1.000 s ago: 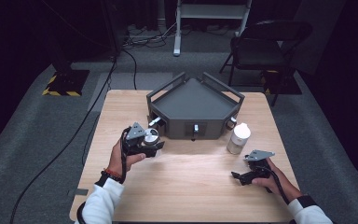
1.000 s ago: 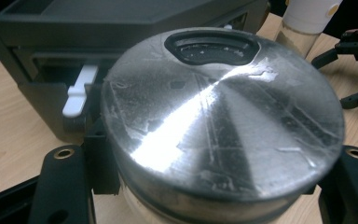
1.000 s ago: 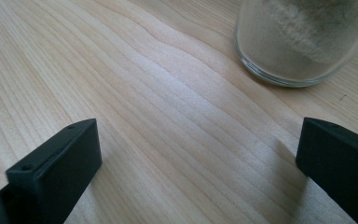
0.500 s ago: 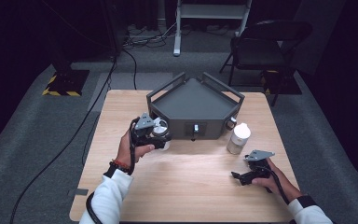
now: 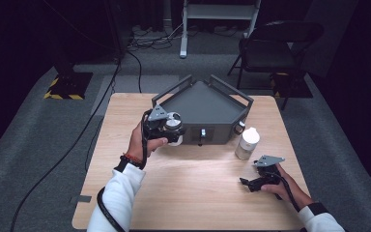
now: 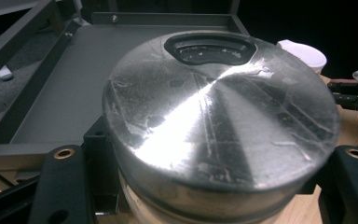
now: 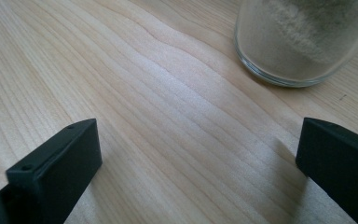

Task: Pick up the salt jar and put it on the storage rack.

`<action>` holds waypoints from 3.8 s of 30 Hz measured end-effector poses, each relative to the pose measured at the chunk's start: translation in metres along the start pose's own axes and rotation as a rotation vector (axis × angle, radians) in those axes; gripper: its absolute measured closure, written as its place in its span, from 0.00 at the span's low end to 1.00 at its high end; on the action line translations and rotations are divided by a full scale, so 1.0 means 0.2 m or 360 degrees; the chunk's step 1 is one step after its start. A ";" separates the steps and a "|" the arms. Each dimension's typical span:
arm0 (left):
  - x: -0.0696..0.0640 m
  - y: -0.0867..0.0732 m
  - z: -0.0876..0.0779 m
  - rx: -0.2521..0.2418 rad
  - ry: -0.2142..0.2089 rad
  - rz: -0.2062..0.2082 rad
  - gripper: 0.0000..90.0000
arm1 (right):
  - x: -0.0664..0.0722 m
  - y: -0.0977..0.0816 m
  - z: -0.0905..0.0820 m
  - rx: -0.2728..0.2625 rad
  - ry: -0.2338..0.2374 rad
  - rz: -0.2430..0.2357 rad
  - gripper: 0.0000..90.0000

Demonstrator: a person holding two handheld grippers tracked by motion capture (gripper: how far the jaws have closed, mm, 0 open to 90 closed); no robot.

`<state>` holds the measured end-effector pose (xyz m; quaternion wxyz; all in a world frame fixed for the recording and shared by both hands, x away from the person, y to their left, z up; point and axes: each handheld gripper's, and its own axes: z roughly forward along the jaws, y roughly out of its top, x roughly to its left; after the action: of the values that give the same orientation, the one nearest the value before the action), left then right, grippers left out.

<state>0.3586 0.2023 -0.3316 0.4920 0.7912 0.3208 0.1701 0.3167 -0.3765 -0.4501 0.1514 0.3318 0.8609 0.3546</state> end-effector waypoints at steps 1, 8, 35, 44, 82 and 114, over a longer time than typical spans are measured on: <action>0.00 0.01 0.01 0.0000 0.0001 0.0000 0.34 | 0.00 0.00 0.00 0.0000 0.0000 0.0001 0.00; 0.02 0.06 0.05 0.0002 0.0002 0.0003 0.34 | 0.00 0.00 0.00 0.0000 -0.0003 0.0004 0.00; 0.01 0.26 0.27 -0.0015 0.0132 0.0000 0.34 | 0.00 0.00 0.00 0.0000 -0.0002 0.0005 0.00; 0.00 0.31 0.36 -0.0018 0.0199 -0.0011 0.34 | 0.00 0.00 0.00 0.0000 0.0001 0.0003 0.00; 0.03 0.24 0.53 -0.0028 0.0221 -0.0100 0.19 | 0.00 -0.01 -0.01 0.0000 0.0007 -0.0008 0.00; -0.14 0.31 0.32 0.0033 0.0302 0.0310 0.00 | 0.00 0.00 0.00 0.0001 0.0009 -0.0008 0.00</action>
<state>0.3968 0.1221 -0.3035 0.4324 0.8040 0.2894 0.2880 0.3161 -0.3775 -0.4500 0.1499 0.3287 0.8624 0.3548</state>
